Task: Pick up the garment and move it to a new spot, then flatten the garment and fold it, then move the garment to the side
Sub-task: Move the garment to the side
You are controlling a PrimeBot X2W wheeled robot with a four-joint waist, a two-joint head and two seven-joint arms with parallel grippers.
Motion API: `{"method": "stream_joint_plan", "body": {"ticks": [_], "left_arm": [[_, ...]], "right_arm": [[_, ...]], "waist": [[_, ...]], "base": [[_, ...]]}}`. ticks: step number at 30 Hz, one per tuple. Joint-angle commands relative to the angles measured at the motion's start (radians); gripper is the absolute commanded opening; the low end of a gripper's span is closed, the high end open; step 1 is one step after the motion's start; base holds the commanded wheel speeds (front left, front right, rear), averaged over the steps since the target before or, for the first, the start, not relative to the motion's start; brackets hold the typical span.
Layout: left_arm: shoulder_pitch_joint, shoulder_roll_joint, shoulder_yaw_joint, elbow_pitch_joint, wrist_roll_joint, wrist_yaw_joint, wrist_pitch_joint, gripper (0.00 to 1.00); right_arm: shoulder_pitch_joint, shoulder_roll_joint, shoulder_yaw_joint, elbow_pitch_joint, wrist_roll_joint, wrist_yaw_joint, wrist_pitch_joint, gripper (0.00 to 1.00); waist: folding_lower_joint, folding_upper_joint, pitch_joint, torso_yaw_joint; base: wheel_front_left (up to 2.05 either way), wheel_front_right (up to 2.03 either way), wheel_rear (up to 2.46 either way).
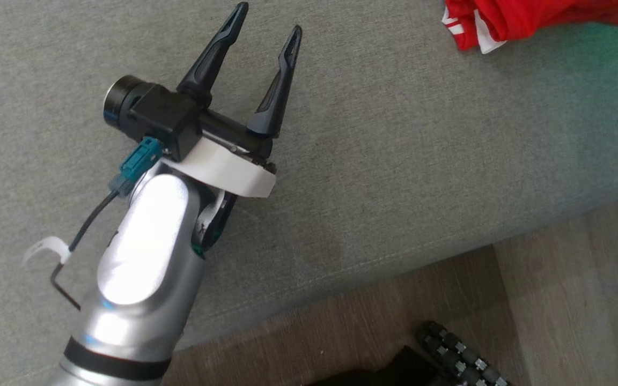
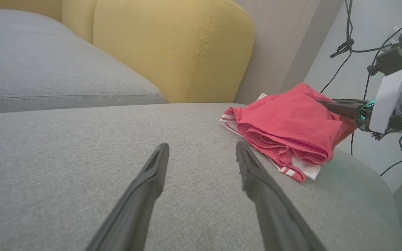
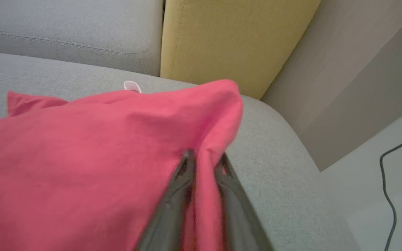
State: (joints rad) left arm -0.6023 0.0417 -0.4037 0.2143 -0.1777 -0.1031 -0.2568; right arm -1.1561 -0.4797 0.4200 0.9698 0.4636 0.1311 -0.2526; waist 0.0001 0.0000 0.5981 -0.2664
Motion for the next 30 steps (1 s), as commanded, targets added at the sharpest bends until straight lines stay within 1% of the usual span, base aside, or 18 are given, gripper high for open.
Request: {"method": "stream_joint_plan", "body": {"ticks": [1, 8, 11, 14, 17, 21, 26, 30], "left_arm": [[-0.022, 0.009, 0.022, -0.037, -0.002, 0.002, -0.005, 1.0], [-0.004, 0.009, 0.029, -0.045, -0.029, 0.01, -0.005, 1.0], [0.014, 0.009, 0.033, -0.057, -0.055, 0.017, -0.005, 1.0], [0.039, 0.009, 0.039, -0.075, -0.089, 0.028, -0.005, 1.0], [0.073, 0.009, 0.053, -0.101, -0.127, 0.044, -0.005, 1.0], [0.128, 0.009, 0.082, -0.133, -0.168, 0.064, -0.005, 1.0], [0.201, 0.009, 0.124, -0.167, -0.205, 0.079, -0.005, 1.0], [0.263, 0.009, 0.15, -0.183, -0.226, 0.094, -0.005, 1.0]], "right_arm": [[0.01, -0.009, -0.004, -0.001, 0.015, 0.0, -0.009, 1.0], [0.012, -0.004, 0.022, 0.023, 0.025, 0.0, -0.009, 1.0], [0.005, -0.011, 0.025, 0.032, 0.0, 0.0, -0.009, 1.0], [0.016, 0.005, 0.018, 0.002, -0.007, 0.0, -0.009, 1.0], [0.052, 0.022, 0.01, -0.075, -0.002, 0.0, -0.009, 1.0], [0.143, 0.039, -0.019, -0.212, 0.004, 0.0, -0.009, 1.0], [0.317, 0.081, -0.104, -0.405, -0.001, 0.0, -0.009, 1.0], [0.472, 0.138, -0.176, -0.542, -0.04, 0.0, -0.009, 1.0]], "waist": [[-0.0001, 0.0, -0.003, 0.007], [-0.0001, 0.0, -0.04, 0.027], [-0.0001, 0.0, -0.081, 0.044], [-0.0001, 0.0, -0.134, 0.07], [-0.0001, 0.0, -0.19, 0.103], [-0.0001, 0.0, -0.259, 0.152], [-0.0001, 0.0, -0.331, 0.22], [-0.0001, 0.0, -0.377, 0.267]], "base": [[0.0, 0.0, 0.0], [0.0, 0.0, 0.0], [0.0, 0.0, 0.0], [0.0, 0.0, 0.0], [0.0, 0.0, 0.0], [0.0, 0.0, 0.0], [0.0, 0.0, 0.0], [0.0, 0.0, 0.0]]}}
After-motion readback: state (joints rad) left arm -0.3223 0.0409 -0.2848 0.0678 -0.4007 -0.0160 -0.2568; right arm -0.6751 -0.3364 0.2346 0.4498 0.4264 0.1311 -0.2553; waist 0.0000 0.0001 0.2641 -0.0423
